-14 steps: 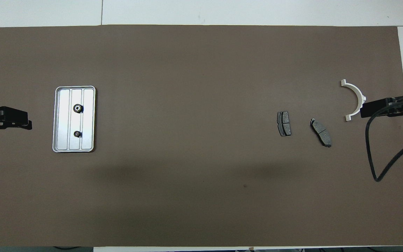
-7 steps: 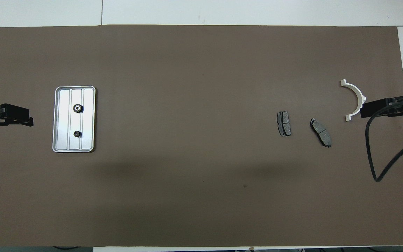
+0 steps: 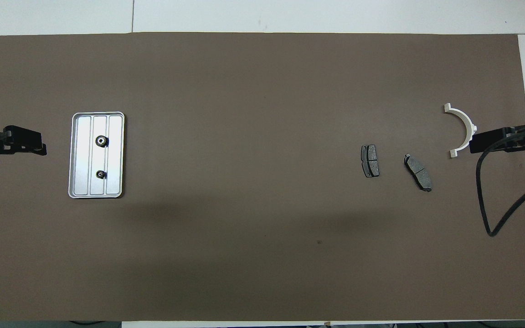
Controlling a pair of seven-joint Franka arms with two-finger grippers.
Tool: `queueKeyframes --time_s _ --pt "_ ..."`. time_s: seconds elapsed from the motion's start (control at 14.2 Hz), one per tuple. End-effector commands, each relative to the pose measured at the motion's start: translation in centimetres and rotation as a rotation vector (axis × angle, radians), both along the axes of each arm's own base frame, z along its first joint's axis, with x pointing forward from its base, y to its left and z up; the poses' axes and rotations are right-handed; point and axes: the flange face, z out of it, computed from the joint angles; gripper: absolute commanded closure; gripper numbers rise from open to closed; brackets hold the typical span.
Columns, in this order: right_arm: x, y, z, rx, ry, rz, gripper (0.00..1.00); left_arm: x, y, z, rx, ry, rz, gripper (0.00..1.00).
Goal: Pick bearing gear from pile to tray
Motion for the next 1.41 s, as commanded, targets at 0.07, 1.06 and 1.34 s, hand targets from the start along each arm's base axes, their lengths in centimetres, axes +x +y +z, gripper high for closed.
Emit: queueKeyframes --time_s 0.07,1.06,1.34 --pt "-0.3 -0.1 -0.1 0.021 -0.016 -0.017 0.0 0.1 0.3 2.4 0.005 0.006 -0.008 0.0" --pt "-0.5 0.0 -0.2 0.02 -0.002 -0.013 0.0 0.4 -2.5 2.7 0.006 -0.001 -0.068 0.0" --pt "-0.5 -0.1 -0.3 0.02 0.001 -0.014 0.0 0.4 -2.5 2.7 0.004 -0.001 -0.067 0.0"
